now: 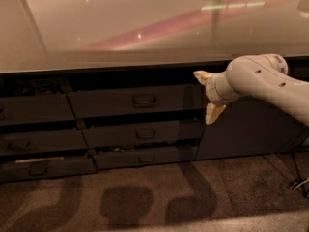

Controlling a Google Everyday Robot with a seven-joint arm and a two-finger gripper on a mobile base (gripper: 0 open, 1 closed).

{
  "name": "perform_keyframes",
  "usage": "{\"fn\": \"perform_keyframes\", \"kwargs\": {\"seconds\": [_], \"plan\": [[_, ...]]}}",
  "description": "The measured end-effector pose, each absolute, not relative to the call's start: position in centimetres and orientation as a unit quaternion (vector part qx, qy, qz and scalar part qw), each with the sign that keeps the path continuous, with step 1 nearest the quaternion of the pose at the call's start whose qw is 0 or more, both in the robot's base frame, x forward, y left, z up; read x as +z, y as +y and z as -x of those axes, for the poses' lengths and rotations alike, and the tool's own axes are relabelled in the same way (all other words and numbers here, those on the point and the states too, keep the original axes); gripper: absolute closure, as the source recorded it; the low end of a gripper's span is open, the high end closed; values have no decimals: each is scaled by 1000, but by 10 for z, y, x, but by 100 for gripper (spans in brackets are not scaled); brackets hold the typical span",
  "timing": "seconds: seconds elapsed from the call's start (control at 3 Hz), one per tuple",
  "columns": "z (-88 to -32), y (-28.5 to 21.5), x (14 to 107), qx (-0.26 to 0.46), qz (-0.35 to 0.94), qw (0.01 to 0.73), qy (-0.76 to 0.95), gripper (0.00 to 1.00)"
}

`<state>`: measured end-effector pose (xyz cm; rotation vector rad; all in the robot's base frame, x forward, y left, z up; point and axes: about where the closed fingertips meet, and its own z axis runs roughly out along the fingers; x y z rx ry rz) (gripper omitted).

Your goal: Open top drawer

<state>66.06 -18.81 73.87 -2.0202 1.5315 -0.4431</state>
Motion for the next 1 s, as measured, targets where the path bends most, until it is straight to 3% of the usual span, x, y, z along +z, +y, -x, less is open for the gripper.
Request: {"fn": "perform_keyframes", "kwargs": {"seconds": [1.0], "plan": [[-739, -219, 647, -76, 765, 178, 614, 0]]}}
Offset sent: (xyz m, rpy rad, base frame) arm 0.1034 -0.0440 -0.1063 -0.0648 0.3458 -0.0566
